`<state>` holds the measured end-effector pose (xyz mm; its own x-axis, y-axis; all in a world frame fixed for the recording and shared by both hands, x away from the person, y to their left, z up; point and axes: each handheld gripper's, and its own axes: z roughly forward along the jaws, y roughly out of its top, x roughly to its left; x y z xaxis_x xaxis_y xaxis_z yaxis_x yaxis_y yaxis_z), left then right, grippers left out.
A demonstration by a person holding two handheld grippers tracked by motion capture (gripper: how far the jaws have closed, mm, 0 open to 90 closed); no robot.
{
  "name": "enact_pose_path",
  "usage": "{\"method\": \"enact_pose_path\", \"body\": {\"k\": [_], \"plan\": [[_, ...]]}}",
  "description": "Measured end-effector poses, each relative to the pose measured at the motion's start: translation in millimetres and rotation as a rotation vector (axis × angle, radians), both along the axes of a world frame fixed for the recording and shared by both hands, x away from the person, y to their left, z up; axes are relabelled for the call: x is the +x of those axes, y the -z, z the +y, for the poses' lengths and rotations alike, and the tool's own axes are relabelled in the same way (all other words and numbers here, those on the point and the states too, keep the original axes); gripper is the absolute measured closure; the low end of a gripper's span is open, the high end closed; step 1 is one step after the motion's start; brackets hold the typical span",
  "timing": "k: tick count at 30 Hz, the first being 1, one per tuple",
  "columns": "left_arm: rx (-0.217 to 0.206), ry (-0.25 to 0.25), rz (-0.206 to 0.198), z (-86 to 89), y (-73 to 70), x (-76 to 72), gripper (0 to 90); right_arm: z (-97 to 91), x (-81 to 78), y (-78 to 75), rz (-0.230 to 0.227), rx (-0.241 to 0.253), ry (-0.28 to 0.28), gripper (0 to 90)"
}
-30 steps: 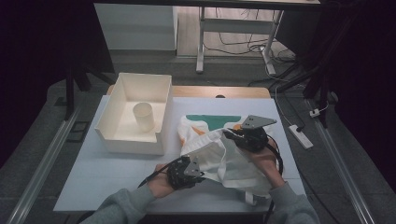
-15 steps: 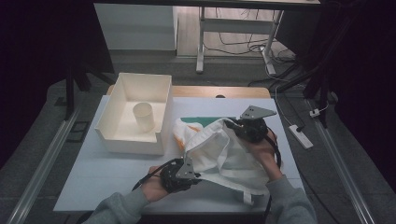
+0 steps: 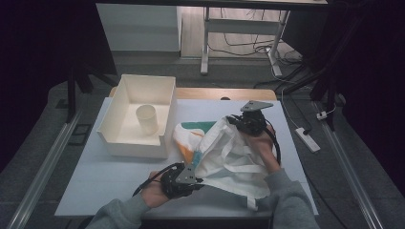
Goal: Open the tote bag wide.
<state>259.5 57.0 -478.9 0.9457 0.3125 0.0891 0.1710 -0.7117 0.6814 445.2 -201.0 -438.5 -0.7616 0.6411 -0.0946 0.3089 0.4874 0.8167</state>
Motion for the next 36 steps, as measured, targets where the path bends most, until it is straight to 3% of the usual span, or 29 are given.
{"method": "enact_pose_path", "body": {"k": [1, 2, 4, 7, 27, 29, 31, 33, 36], "plan": [[-0.002, -0.003, 0.008, -0.3, 1.3, 0.9, 81.0, 0.0, 0.0, 0.0, 0.000, 0.000, 0.000, 83.2], [0.006, -0.004, 0.021, -0.7, 4.0, 2.8, 81.0, 0.0, 7.1, 14.8, 0.045, -0.010, 0.008, 83.2], [0.011, -0.004, 0.023, -1.1, 5.2, 3.4, 80.9, -0.2, 11.9, 26.8, 0.078, -0.031, 0.013, 83.3], [0.021, -0.005, 0.026, -2.2, 7.2, 4.2, 80.9, 0.1, 15.2, 37.4, 0.104, -0.042, 0.018, 83.3], [0.028, -0.003, 0.052, -2.3, 14.1, 8.5, 78.4, 2.7, 15.5, 46.3, 0.124, -0.044, 0.034, 81.7], [0.025, -0.001, 0.058, -2.2, 14.4, 8.9, 74.0, 1.9, 13.8, 43.5, 0.116, -0.035, 0.039, 73.8], [0.015, 0.004, 0.056, -2.1, 13.1, 7.8, 63.5, -0.7, 10.6, 37.2, 0.103, -0.019, 0.051, 62.6], [0.006, 0.001, 0.032, -1.2, 7.6, 4.9, 56.5, -5.3, 5.3, 27.7, 0.107, 0.033, 0.047, 53.9], [-0.009, -0.008, 0.013, 1.0, 1.5, 3.1, 48.6, -11.6, -9.2, 8.4, 0.059, 0.081, 0.038, 46.3]]}}
